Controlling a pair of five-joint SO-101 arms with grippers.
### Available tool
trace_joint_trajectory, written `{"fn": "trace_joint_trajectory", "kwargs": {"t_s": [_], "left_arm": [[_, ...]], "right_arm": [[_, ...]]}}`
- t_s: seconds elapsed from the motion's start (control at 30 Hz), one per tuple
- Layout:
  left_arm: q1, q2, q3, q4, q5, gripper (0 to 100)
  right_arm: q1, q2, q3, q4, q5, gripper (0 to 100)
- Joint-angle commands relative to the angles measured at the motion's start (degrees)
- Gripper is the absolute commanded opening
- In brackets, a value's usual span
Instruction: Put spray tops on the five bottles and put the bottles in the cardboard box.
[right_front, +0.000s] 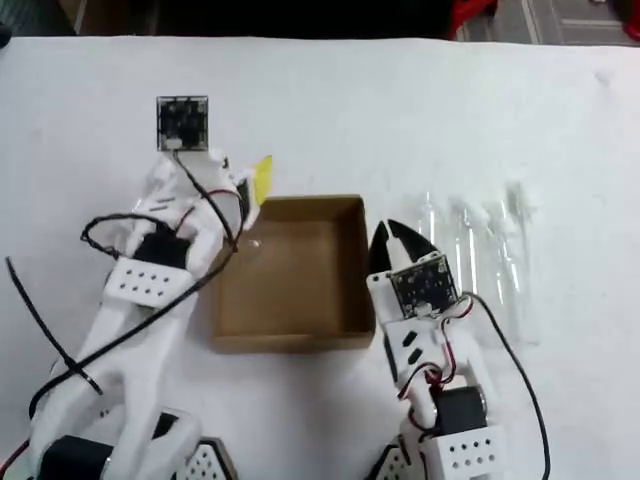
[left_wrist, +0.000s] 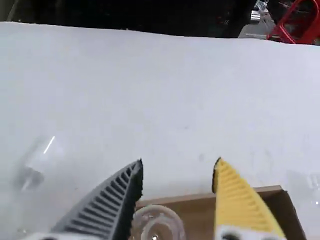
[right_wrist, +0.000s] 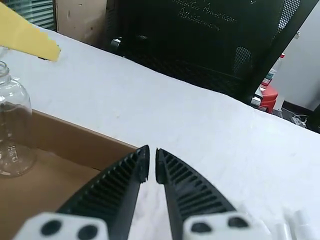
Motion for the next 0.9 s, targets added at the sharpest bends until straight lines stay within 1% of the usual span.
{"fn": "trace_joint_trajectory", "kwargs": {"t_s": [0.0,0.13,0.27,0.33,0.4,0.47,0.53,0.63,0.8,0.87], "left_arm": [[-0.2,-0.7,-6.6,3.9,0.8,22],[-2.9,-4.9,-11.5,12.0,0.8,22],[-10.7,-12.5,-13.9,19.1,0.7,21],[-14.3,-15.3,-14.1,20.4,0.4,21],[-16.4,-16.1,-14.5,20.8,-0.1,21],[-16.9,-14.6,-17.5,22.2,-4.5,21],[-16.6,-10.1,-22.6,26.0,-9.7,21],[-16.0,2.3,-35.2,34.9,-15.8,21],[-16.6,27.4,-60.4,49.4,-22.3,21],[-16.7,36.7,-70.9,53.4,-23.8,21]], "right_arm": [[0.6,-0.1,-0.4,-1.5,0.2,1.5],[0.6,-0.1,-0.4,-1.5,0.2,1.5],[0.6,-0.1,-0.3,-1.5,0.2,1.5],[0.6,-0.1,-0.3,-1.5,0.2,1.5],[0.6,-0.1,-0.1,-1.6,0.2,1.5],[0.6,-0.5,1.1,-2.4,0.2,1.5],[0.6,-0.2,2.2,-4.7,0.2,1.5],[0.6,-0.3,3.7,-6.7,0.2,1.5],[0.6,-0.2,3.7,-6.9,0.2,1.5],[0.6,-0.3,3.7,-6.9,0.2,1.5]]}}
